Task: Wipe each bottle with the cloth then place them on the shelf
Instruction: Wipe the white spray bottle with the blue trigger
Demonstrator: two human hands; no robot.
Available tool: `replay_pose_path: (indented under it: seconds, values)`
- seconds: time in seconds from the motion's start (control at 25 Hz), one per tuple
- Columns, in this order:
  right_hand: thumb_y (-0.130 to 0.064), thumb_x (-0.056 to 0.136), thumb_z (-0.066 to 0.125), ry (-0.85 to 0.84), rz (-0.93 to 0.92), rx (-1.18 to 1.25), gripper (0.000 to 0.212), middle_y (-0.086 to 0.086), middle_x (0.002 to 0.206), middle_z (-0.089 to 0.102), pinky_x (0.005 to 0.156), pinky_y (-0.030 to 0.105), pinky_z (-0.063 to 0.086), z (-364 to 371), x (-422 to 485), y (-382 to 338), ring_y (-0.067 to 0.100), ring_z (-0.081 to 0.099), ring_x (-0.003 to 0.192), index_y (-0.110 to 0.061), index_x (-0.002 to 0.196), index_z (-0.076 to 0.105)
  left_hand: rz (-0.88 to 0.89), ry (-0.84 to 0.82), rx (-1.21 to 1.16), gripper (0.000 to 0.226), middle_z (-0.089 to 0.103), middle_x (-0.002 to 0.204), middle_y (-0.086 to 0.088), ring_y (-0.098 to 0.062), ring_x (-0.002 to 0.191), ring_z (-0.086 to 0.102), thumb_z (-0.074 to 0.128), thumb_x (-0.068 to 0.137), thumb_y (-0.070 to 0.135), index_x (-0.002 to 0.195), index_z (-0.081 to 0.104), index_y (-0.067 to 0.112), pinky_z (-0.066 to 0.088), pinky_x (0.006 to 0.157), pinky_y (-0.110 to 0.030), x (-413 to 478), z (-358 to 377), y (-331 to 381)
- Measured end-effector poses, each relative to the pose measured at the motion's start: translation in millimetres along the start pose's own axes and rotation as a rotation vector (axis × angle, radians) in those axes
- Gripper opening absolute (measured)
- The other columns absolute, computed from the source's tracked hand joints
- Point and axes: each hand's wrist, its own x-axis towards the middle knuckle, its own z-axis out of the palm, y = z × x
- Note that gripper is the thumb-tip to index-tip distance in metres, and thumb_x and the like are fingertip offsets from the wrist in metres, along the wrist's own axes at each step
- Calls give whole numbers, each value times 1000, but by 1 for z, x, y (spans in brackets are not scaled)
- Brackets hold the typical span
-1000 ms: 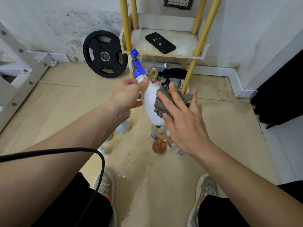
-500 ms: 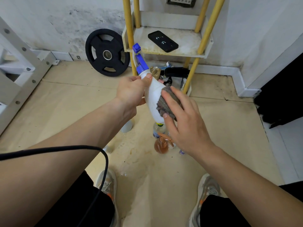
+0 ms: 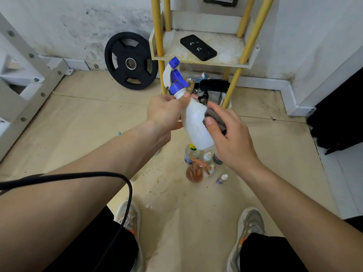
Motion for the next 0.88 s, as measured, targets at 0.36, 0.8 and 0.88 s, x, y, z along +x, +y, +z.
replay_pose_path:
  seconds: [0.36, 0.8, 0.88]
  values:
    - [-62, 75, 68, 119, 477, 664, 46, -10, 113, 73, 97, 53, 54, 7, -3, 5, 16, 67, 112, -34, 112, 70, 56, -31, -32, 33, 73, 92, 3, -10, 78, 69, 64, 96, 39, 108, 66, 9, 52, 52, -18, -4, 0, 1]
    - [-36, 103, 52, 71, 606, 962, 31, 17, 122, 70, 66, 39, 58, -5, 3, -3, 32, 70, 98, -11, 115, 67, 199, -383, 24, 41, 70, 111, -1, -16, 100, 65, 50, 102, 42, 126, 64, 11, 52, 88, -32, 4, -10, 13]
    - [-36, 103, 53, 68, 560, 907, 31, 17, 121, 69, 69, 43, 59, -4, 3, -6, 31, 71, 97, -12, 115, 68, 214, -390, 19, 40, 73, 109, -2, -18, 98, 70, 53, 102, 39, 124, 65, 7, 54, 82, -33, 4, -14, 15]
